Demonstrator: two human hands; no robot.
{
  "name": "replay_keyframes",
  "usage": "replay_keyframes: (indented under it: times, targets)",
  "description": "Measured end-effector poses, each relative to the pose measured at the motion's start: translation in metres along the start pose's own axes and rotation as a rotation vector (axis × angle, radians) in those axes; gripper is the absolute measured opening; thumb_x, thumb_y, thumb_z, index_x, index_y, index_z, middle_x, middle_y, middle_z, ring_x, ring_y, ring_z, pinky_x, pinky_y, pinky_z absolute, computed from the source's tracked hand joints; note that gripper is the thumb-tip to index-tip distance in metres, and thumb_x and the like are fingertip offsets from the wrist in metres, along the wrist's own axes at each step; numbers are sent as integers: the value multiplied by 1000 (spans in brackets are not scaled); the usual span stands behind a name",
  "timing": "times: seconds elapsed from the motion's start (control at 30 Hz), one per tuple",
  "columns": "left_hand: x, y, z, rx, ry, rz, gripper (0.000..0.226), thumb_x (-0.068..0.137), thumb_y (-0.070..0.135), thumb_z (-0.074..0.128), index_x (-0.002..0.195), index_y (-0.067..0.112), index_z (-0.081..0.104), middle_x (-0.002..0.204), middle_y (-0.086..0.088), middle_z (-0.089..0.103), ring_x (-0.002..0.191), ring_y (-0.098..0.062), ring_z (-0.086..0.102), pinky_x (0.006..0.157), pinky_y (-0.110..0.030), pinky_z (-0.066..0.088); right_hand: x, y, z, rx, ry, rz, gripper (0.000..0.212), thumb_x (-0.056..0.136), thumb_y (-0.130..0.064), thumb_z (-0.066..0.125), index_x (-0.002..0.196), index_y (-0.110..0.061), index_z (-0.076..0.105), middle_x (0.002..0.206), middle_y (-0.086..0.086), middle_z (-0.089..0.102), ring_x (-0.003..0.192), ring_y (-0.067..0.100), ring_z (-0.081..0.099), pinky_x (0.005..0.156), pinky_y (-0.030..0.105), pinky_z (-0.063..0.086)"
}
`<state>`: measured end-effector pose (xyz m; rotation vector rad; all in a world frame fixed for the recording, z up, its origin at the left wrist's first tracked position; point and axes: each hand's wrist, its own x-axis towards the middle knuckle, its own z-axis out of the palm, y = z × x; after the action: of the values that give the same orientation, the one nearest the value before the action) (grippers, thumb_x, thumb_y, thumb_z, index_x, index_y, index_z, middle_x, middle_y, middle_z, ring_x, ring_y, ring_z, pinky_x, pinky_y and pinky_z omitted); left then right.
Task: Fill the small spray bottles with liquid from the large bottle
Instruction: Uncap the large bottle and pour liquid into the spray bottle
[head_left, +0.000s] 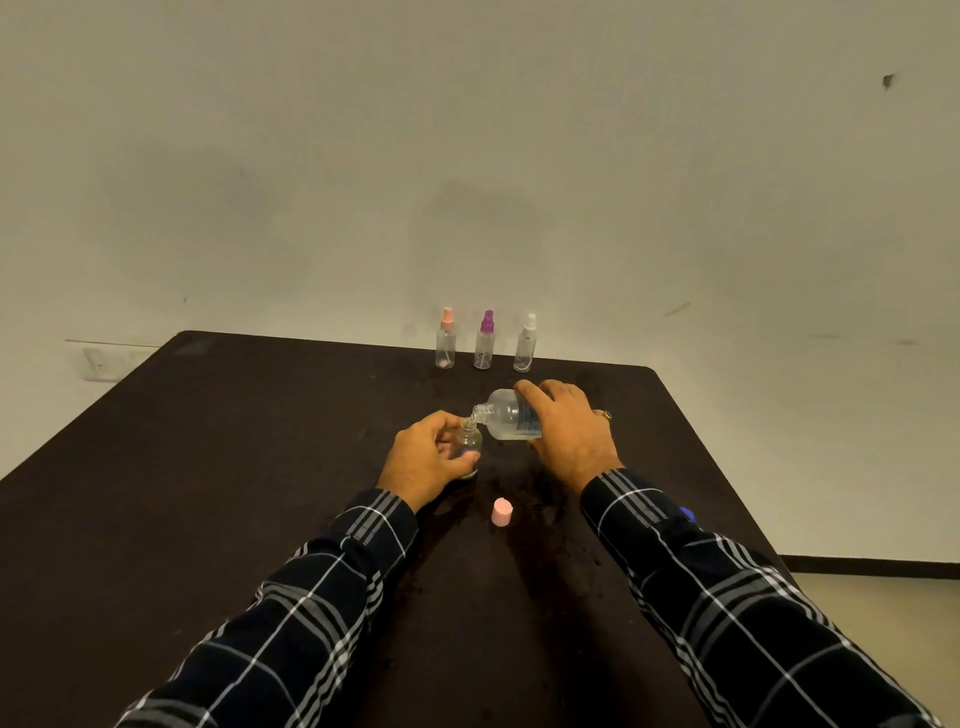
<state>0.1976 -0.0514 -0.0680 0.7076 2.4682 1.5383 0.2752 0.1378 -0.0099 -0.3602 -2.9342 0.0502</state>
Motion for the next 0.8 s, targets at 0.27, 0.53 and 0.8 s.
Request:
replay_keyframes:
  times: [0.27, 0.53, 0.8]
  targets:
    - [1, -1, 0, -9, 2, 9, 38, 80, 16, 85, 111, 27, 66, 102, 12, 72, 92, 2, 69, 80, -12, 53, 0, -1, -1, -7, -1, 7, 77, 90, -28, 73, 151, -36, 27, 151, 6, 37, 143, 28, 30, 106, 63, 42]
    - [0, 0, 0, -16, 3, 10, 37, 80, 13, 85, 111, 26, 67, 100, 12, 73, 88, 5, 69, 75, -6, 53, 0, -1, 0, -8, 4, 7, 76, 89, -29, 72, 150, -36, 28, 151, 6, 37, 143, 29, 30, 105, 64, 42]
    - [-2, 0, 1, -27, 7, 9, 37, 80, 14, 85, 110, 27, 67, 99, 12, 73, 87, 7, 70, 78, -10, 54, -1, -2, -3, -29, 11, 10, 76, 90, -28, 72, 151, -36, 27, 151, 5, 38, 143, 28, 30, 104, 62, 43]
